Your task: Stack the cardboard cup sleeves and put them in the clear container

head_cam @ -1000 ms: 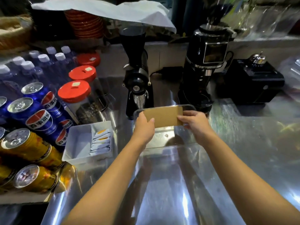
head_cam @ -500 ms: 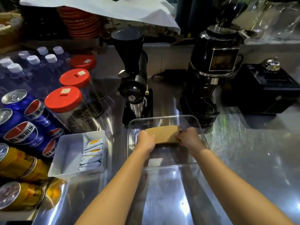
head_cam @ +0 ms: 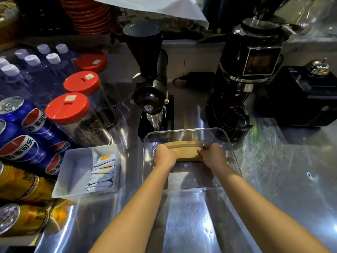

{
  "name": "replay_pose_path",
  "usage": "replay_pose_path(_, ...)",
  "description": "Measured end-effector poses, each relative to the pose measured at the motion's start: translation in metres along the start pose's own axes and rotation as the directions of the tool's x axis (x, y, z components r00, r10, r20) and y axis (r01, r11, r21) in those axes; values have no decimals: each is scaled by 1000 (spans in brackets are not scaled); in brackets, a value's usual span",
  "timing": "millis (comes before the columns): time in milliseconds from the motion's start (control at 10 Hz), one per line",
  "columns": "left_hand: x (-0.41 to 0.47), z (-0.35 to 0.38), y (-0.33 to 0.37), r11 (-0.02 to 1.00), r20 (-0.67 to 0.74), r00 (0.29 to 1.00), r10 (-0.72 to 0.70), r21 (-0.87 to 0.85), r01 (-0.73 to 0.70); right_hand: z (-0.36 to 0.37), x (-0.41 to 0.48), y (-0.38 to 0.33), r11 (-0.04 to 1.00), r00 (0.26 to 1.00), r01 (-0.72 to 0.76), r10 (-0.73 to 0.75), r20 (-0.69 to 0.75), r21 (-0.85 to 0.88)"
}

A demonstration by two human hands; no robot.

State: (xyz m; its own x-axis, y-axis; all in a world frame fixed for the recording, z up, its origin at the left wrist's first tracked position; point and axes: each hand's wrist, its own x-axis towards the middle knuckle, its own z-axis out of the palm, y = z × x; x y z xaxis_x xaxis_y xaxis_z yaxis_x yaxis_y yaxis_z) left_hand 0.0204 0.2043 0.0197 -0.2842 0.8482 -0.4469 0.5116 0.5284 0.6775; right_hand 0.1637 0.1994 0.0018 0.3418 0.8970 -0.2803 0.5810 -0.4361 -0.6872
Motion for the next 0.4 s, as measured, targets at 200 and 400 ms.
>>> replay_pose_path(200, -7, -12, 8, 997, 11, 1000, 28, 76, -29, -5, -6, -2, 999, 1000, 16, -16, 11, -33)
replay_pose_path(400, -30, -40, 22, 954, -58, 952, 299, 52, -297, -37, -15, -25, 992, 985, 107, -97, 140, -60)
